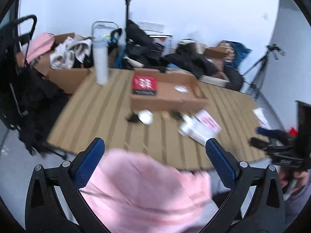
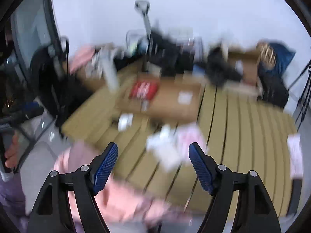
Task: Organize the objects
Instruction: 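Grasp the small black item with the left gripper while the right gripper grasps the white round lid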
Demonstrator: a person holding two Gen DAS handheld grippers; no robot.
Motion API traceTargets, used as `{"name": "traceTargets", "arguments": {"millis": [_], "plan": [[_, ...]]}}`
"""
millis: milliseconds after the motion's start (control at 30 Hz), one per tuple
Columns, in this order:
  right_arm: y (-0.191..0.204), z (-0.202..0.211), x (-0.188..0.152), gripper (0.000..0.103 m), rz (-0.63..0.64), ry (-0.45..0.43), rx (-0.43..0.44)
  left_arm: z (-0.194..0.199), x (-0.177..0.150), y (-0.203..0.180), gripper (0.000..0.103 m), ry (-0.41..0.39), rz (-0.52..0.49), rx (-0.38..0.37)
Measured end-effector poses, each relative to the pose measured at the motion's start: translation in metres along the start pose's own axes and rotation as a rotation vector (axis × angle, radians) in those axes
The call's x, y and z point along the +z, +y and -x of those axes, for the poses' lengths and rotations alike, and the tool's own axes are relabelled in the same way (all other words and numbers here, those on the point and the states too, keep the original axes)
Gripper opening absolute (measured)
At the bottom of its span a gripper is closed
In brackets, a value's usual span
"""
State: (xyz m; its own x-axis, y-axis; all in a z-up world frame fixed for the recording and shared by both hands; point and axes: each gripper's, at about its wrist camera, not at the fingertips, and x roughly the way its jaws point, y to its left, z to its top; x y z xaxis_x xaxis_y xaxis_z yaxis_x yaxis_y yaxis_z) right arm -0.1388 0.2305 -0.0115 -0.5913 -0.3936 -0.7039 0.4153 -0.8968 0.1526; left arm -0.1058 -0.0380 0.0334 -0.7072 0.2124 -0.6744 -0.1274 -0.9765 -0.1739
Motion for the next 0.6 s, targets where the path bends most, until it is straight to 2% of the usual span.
{"name": "traceTargets", "arguments": {"millis": [33, 100, 167, 200, 267, 367, 400, 500, 600], "plan": [[0.006, 0.004, -0.019, 0.079, -0.018, -0.013, 0.022, 0.003, -0.013, -0.007, 0.103, -0.005, -0.008, -0.013], [0.011, 0.003, -0.045, 0.080, -0.066, 0.006, 0.073, -0.001, -0.033, -0.026, 0.103, 0.007, -0.085, -0.009], [0.013, -0.009, -0.055, 0.083, -0.075, 0.071, 0.139, -0.013, -0.038, -0.041, 0.103, 0.041, -0.158, 0.031], [0.015, -0.015, -0.058, 0.082, -0.059, 0.100, 0.138, -0.015, -0.039, -0.042, 0.103, 0.042, -0.158, 0.049], [0.013, -0.015, -0.060, 0.082, -0.067, 0.088, 0.097, -0.021, -0.037, -0.037, 0.103, 0.040, -0.132, 0.046], [0.004, -0.013, -0.060, 0.082, -0.122, 0.054, 0.129, -0.029, -0.041, -0.028, 0.103, 0.059, -0.099, 0.055], [0.002, -0.014, -0.060, 0.083, -0.126, 0.054, 0.115, -0.032, -0.042, -0.024, 0.103, 0.066, -0.090, 0.067], [0.002, -0.026, -0.061, 0.083, -0.105, 0.073, 0.000, -0.050, -0.043, -0.008, 0.103, 0.102, -0.044, 0.087], [0.003, -0.048, -0.060, 0.083, -0.053, 0.091, 0.007, -0.069, -0.033, 0.011, 0.103, 0.108, -0.027, 0.102]]}}
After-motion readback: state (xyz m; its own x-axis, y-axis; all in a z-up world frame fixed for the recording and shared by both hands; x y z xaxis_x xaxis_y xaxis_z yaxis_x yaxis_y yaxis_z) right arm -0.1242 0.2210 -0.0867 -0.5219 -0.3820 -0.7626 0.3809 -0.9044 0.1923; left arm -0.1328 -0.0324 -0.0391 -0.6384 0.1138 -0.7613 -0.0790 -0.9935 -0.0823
